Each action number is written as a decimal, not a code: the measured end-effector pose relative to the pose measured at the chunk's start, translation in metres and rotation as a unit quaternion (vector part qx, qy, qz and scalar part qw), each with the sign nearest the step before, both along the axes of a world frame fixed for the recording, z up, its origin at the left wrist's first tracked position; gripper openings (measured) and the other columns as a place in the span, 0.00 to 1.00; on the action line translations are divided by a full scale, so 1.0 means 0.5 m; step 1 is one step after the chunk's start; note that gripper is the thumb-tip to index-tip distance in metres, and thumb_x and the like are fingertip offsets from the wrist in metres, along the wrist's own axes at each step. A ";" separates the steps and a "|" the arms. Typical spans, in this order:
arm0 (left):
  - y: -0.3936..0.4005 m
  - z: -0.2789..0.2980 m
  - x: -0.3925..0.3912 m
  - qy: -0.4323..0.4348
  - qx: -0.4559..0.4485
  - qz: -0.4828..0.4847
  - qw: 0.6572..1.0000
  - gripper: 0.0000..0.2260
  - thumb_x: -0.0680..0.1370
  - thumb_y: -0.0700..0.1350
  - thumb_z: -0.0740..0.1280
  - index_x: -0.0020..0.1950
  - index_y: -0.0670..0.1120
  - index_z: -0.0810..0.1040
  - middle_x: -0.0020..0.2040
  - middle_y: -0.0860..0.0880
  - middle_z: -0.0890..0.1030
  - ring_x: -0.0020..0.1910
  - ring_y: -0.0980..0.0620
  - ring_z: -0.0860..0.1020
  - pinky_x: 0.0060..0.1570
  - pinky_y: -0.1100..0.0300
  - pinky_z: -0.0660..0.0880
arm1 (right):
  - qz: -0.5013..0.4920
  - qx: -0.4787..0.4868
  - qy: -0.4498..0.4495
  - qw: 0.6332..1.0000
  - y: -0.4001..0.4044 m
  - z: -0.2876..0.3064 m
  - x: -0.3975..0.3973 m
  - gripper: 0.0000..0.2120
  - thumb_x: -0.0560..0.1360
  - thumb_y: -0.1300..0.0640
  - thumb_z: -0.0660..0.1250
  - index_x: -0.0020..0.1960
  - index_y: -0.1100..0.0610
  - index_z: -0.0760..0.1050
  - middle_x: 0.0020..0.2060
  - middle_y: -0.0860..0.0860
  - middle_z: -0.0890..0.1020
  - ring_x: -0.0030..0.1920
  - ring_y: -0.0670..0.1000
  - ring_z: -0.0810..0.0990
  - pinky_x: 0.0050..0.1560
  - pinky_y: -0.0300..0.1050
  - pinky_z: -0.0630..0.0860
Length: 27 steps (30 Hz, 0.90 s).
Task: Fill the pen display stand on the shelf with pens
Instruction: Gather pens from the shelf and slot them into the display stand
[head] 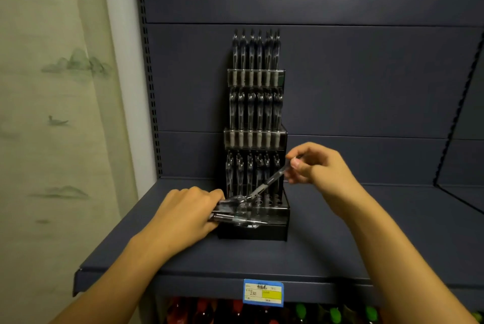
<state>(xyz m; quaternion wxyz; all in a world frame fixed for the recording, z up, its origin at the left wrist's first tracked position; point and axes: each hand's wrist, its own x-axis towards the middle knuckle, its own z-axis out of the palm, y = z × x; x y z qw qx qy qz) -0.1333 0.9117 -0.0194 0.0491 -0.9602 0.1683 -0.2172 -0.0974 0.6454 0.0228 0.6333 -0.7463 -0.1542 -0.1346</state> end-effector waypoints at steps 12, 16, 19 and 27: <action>0.007 -0.003 0.018 0.006 0.012 -0.016 1.000 0.09 0.80 0.53 0.64 0.58 0.55 0.71 0.49 0.54 0.80 0.50 0.50 0.79 0.40 0.55 0.66 | -0.051 0.044 -0.008 0.998 0.027 0.046 0.034 0.05 0.77 0.68 0.70 0.51 0.61 0.78 0.39 0.56 0.82 0.43 0.54 0.85 0.50 0.47 0.83; 0.006 -0.002 0.021 0.000 0.015 -0.021 1.000 0.09 0.80 0.53 0.63 0.58 0.54 0.71 0.49 0.53 0.81 0.50 0.50 0.79 0.39 0.56 0.65 | -0.055 0.009 -0.010 0.998 0.049 0.043 0.034 0.05 0.77 0.66 0.71 0.51 0.59 0.79 0.40 0.55 0.84 0.44 0.54 0.86 0.50 0.47 0.84; 0.010 -0.002 0.025 0.006 0.002 -0.026 1.000 0.09 0.79 0.53 0.64 0.59 0.54 0.71 0.50 0.53 0.81 0.51 0.49 0.79 0.40 0.55 0.66 | -0.071 -0.035 -0.011 0.997 0.064 0.036 0.032 0.05 0.77 0.64 0.72 0.49 0.56 0.79 0.41 0.55 0.85 0.43 0.53 0.87 0.50 0.46 0.83; 0.015 -0.005 0.025 0.006 -0.014 -0.037 0.999 0.10 0.79 0.53 0.64 0.59 0.54 0.72 0.50 0.53 0.81 0.51 0.48 0.79 0.40 0.55 0.67 | -0.093 -0.191 -0.020 0.977 0.082 0.010 0.025 0.05 0.76 0.61 0.73 0.49 0.55 0.79 0.41 0.51 0.85 0.43 0.51 0.86 0.51 0.50 0.84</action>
